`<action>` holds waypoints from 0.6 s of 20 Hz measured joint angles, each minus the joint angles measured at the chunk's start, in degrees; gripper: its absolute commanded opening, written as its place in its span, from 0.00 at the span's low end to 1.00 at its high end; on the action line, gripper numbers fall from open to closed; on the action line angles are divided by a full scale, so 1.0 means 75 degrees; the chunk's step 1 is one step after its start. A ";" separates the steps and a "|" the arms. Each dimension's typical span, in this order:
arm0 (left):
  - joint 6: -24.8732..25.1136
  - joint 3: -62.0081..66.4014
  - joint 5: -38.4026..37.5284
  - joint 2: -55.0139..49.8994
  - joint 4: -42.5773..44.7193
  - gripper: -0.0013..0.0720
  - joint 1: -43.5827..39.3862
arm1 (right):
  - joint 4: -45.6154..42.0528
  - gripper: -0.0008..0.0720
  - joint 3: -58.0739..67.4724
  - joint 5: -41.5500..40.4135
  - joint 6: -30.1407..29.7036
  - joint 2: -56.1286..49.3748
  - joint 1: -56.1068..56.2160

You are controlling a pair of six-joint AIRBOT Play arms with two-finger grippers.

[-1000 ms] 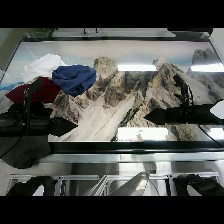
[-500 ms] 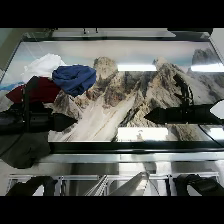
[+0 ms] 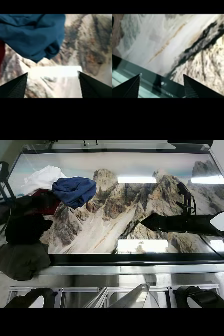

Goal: Fold the shirts.

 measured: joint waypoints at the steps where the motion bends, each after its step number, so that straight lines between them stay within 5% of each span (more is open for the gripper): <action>1: 0.0134 0.0391 -0.0009 -0.0641 0.0157 0.99 0.0119 | 0.0000 0.82 0.0000 -0.0099 0.0000 -0.0012 0.0000; 7: 0.0740 0.2923 -0.0393 -0.4479 0.0557 0.99 0.0023 | -0.0020 0.82 0.0000 -0.0417 0.0000 -0.0210 -0.0003; 12: 0.0854 0.4561 -0.0740 -0.6309 0.0624 0.96 -0.0321 | -0.0020 0.82 0.0000 -0.0469 0.0003 -0.0551 -0.0003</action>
